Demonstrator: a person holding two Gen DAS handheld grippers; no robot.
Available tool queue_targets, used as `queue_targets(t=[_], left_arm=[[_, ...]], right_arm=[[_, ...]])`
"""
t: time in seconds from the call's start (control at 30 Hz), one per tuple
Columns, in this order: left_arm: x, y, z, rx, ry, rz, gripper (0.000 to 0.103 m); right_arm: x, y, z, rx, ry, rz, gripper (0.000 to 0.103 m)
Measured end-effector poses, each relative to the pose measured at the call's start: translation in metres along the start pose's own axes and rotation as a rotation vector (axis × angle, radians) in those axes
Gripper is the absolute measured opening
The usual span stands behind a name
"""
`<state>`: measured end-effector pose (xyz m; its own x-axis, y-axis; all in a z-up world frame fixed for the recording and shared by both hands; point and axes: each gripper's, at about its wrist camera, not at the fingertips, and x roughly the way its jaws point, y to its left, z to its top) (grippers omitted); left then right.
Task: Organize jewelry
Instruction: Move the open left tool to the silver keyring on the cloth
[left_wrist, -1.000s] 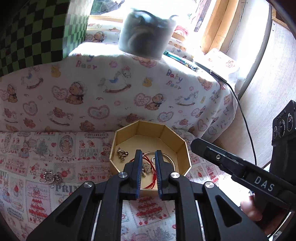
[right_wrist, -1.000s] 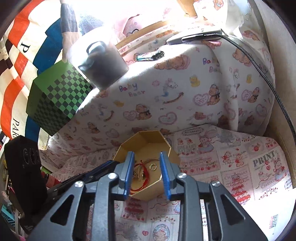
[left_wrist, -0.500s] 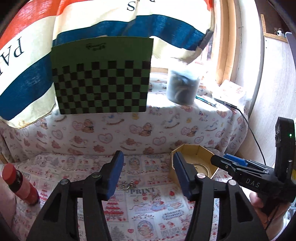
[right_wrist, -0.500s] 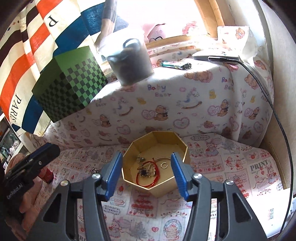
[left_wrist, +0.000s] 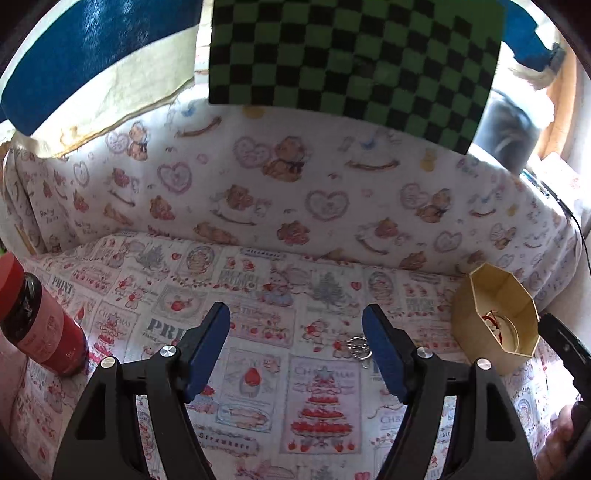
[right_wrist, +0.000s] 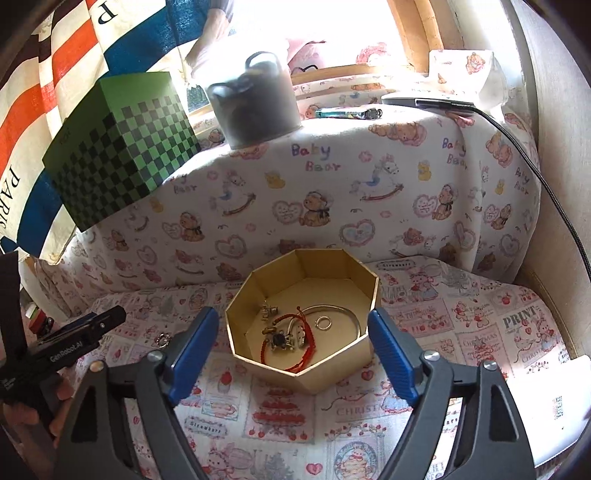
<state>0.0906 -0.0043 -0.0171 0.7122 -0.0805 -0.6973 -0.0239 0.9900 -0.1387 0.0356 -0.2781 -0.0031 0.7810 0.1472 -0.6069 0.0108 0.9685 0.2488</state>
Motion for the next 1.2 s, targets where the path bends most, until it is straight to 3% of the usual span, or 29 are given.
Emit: queue_targets(t=[0.07, 0.17, 0.33, 0.5, 0.77, 1.03, 1.2], left_arm=[[0.006, 0.009, -0.001, -0.030, 0.011, -0.011, 0.074], [0.013, 0.014, -0.005, -0.030, 0.017, 0.030, 0.075], [0.014, 0.012, -0.008, -0.035, 0.024, -0.021, 0.075], [0.016, -0.006, -0.010, 0.052, 0.030, -0.020, 0.074], [0.036, -0.030, -0.015, 0.164, 0.103, 0.014, 0.047], [0.034, -0.027, -0.015, 0.161, 0.116, -0.028, 0.044], [0.035, -0.030, -0.018, 0.155, 0.099, 0.037, 0.019]], right_arm=[[0.001, -0.001, -0.001, 0.003, -0.016, -0.024, 0.094], [0.003, -0.001, -0.002, -0.005, -0.027, -0.058, 0.102], [0.006, 0.003, -0.003, -0.035, -0.030, -0.094, 0.103], [0.006, 0.003, -0.003, -0.029, -0.024, -0.095, 0.103], [0.007, 0.003, -0.003, -0.038, -0.019, -0.103, 0.103], [0.008, 0.003, -0.003, -0.039, -0.017, -0.107, 0.103], [0.008, 0.002, -0.003, -0.035, -0.015, -0.109, 0.103]])
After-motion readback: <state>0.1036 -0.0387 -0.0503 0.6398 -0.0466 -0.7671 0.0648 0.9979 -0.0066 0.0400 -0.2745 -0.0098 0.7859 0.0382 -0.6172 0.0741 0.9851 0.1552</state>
